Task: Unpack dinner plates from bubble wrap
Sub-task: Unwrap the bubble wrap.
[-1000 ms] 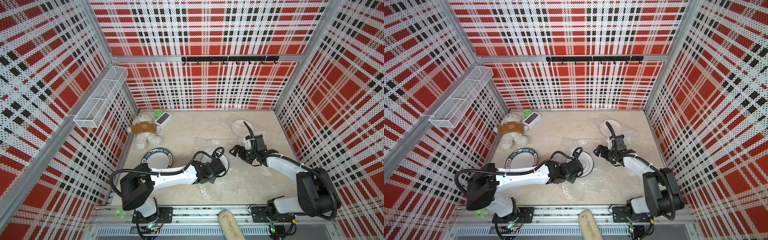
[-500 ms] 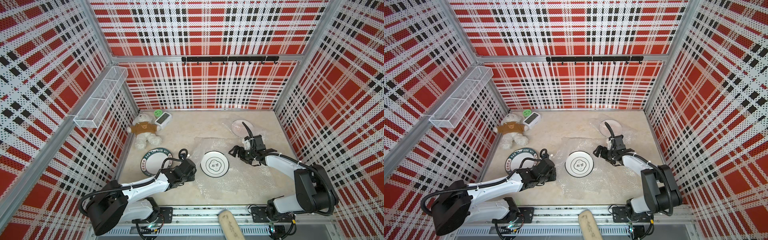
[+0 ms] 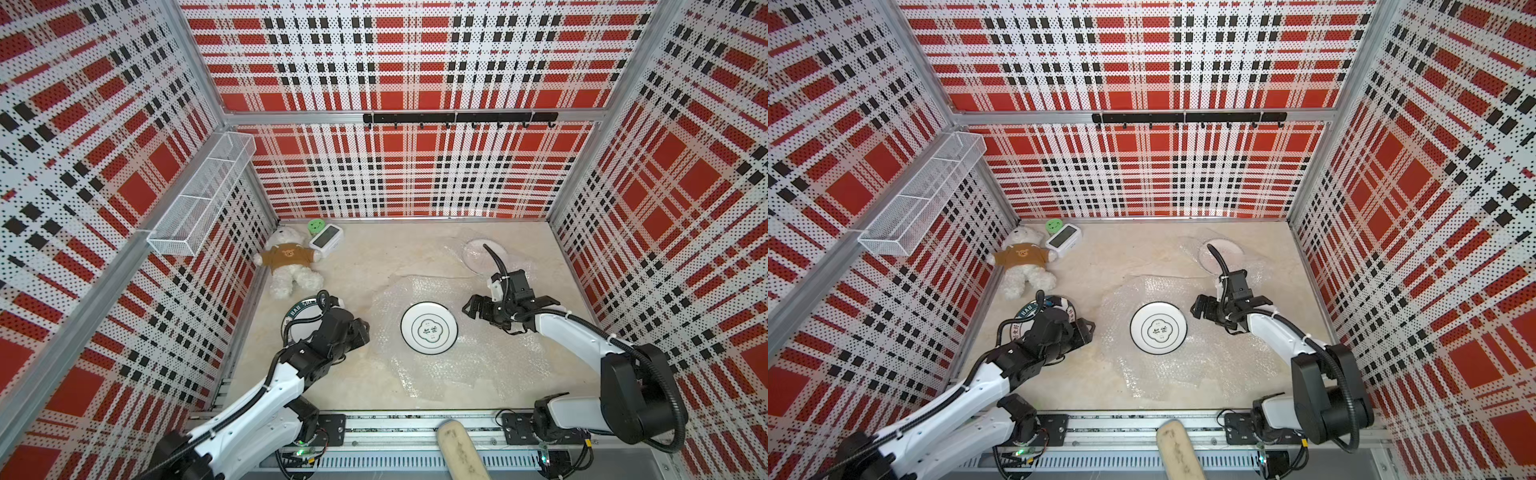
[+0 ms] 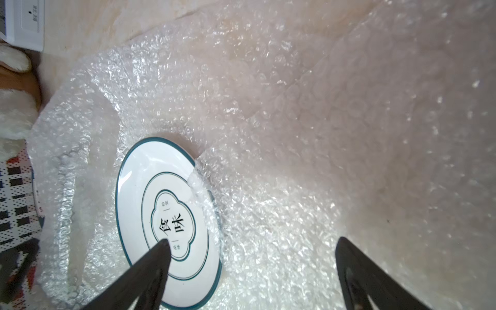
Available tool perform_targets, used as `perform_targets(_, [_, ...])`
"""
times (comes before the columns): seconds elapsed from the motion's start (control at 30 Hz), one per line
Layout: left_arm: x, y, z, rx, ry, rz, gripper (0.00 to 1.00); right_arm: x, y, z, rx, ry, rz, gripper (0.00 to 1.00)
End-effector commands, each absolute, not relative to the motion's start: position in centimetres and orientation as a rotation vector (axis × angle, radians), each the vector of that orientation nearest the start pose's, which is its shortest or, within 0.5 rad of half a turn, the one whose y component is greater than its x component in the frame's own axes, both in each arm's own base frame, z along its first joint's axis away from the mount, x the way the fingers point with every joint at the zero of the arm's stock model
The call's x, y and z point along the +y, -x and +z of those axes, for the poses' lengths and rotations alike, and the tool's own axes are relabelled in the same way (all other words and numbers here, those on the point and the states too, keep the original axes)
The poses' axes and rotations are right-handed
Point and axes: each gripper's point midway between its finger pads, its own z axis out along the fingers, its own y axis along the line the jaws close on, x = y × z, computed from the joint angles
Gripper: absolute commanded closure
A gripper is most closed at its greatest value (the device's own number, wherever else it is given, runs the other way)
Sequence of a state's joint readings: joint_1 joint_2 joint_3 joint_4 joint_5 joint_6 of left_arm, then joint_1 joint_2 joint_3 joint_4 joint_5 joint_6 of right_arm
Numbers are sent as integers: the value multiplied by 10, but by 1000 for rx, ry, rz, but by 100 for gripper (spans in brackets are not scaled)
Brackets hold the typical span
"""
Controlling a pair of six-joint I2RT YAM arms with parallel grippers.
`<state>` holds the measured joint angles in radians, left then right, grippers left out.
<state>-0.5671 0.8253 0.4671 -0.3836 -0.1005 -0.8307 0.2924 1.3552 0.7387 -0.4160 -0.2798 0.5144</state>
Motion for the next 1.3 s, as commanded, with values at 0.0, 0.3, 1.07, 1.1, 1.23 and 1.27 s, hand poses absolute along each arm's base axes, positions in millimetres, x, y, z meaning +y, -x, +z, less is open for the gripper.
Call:
perform_targets(0.0, [-147, -239, 146, 2317, 190, -652, 33, 137, -285, 70, 2698, -152, 560, 6])
perform_targets(0.3, [-239, -226, 186, 2307, -230, -741, 19, 143, -273, 43, 2776, -96, 408, 15])
perform_targets(1.07, [-226, -225, 42, 2649, -209, -512, 21, 145, -282, 56, 2743, -48, 321, 89])
perform_targets(1.1, [-226, -225, 39, 2655, -207, -512, 21, 143, -283, 61, 2734, -49, 310, 89])
perform_targets(1.23, [-227, -222, 26, 2680, -208, -508, 22, 136, -293, 85, 2669, -26, 247, 86])
perform_targets(1.27, [-227, -222, 24, 2682, -207, -511, 22, 134, -295, 90, 2659, -27, 240, 86])
